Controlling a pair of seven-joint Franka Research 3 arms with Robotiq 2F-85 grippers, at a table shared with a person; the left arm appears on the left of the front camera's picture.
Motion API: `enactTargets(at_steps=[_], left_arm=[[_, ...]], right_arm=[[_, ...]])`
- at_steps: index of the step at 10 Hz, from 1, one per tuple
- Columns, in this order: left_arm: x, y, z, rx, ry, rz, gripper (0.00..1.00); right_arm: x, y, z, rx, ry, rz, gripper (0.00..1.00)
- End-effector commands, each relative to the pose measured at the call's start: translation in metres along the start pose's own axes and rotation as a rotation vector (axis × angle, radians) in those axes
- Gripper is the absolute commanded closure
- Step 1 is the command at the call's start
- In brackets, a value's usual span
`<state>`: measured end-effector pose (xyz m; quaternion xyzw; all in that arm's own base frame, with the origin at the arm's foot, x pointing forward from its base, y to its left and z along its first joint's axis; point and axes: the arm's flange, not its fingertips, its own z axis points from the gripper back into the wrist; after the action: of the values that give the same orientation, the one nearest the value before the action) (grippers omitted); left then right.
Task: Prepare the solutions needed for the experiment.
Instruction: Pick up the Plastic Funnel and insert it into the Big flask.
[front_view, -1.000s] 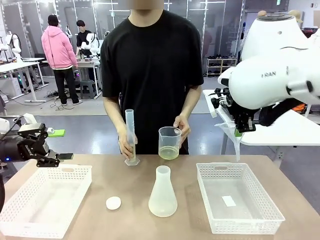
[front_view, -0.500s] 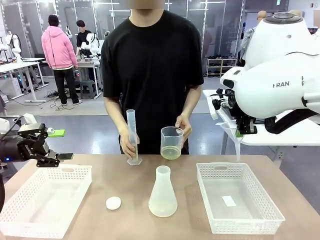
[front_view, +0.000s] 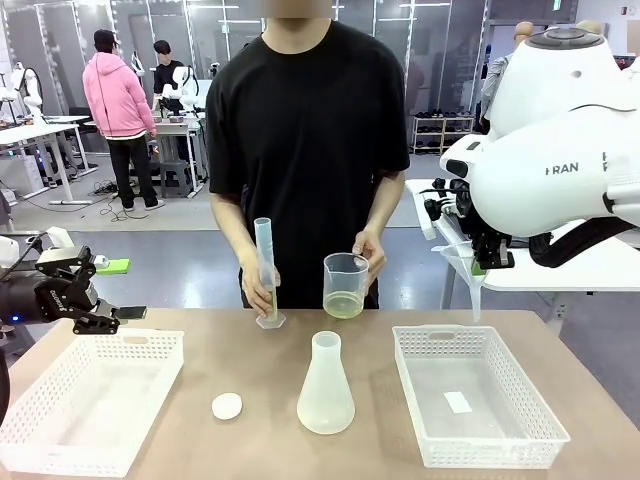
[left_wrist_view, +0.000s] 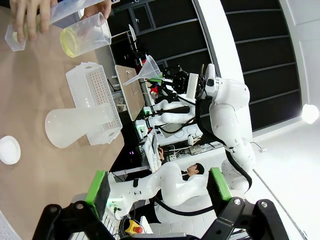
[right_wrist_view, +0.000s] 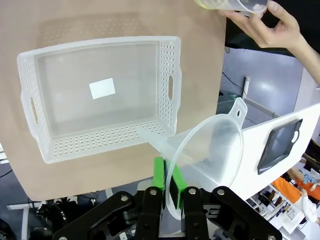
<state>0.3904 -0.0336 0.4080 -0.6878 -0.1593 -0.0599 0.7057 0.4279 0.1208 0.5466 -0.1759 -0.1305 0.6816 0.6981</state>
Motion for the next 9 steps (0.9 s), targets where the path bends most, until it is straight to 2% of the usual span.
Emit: enactTargets(at_steps=[1,4,9], left_arm=[[0.000,-0.002,0.001,-0.010,0.009,0.002,0.00],[0.000,-0.002,0.001,-0.010,0.009,0.002,0.00],[0.000,-0.002,0.001,-0.010,0.009,0.002,0.00]], right_arm=[[0.000,0.000,0.000,0.000,0.000,0.000,0.94],[0.037,0.017,0.016,-0.068,-0.086,0.161,0.94],[0.085,0.072,0.054,-0.171,-0.330,0.421,0.94]])
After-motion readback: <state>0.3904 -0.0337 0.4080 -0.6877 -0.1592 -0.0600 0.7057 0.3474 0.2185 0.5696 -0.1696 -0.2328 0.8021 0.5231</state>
